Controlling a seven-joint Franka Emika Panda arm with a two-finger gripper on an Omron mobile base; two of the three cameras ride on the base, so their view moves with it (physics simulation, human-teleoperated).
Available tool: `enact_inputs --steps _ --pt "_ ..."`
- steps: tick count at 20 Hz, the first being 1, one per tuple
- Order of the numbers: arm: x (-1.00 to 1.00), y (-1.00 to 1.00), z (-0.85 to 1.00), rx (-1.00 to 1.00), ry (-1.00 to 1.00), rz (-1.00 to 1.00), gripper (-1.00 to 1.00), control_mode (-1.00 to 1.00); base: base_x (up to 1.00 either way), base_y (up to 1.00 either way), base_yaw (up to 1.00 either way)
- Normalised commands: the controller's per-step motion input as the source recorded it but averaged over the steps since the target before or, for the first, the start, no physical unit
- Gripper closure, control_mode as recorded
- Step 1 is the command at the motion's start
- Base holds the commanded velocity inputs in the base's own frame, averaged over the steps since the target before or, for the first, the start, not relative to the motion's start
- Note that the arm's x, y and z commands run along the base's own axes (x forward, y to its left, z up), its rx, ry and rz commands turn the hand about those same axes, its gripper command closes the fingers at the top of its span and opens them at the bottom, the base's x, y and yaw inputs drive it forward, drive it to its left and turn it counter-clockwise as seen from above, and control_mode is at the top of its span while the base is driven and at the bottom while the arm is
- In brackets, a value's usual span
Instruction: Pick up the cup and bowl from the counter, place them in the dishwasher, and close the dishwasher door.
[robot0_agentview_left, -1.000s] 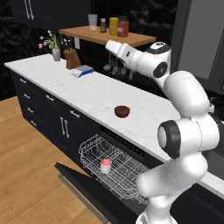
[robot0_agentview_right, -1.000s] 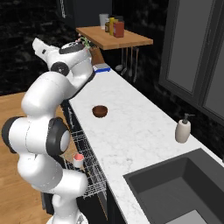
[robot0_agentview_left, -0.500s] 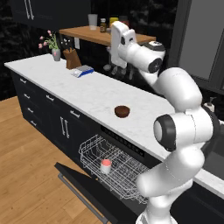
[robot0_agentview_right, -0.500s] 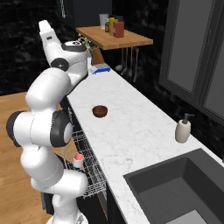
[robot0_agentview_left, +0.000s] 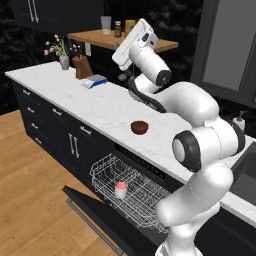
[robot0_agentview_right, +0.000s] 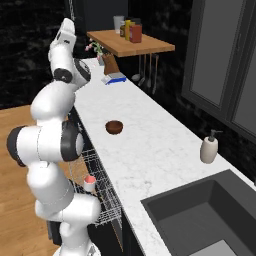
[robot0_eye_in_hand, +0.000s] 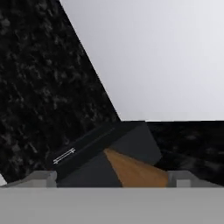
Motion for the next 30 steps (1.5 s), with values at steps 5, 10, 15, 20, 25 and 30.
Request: enact_inputs --steps 5,10,15,20,25,30 --pt "-0.29 -0.36 0.64 0.72 0.73 0.0 -1.0 -1.0 0.0 0.0 0.0" --pt "-0.41 -0.39 0.36 0.51 0.96 0.0 -1.0 -1.0 0.0 0.0 0.0" --pt "-0.2 -0.27 -0.02 0.36 1.0 0.0 -1.0 -1.0 0.0 0.0 0.0" --pt "0.0 -0.05 -0.69 0.21 0.92 0.0 -1.0 -1.0 0.0 0.0 0.0" --pt "0.0 0.0 -1.0 -0.03 0.59 0.0 -1.0 -1.0 0.0 0.0 0.0" --pt "-0.1 0.0 -1.0 -0.25 0.19 0.0 -1.0 -1.0 0.0 0.0 0.0"
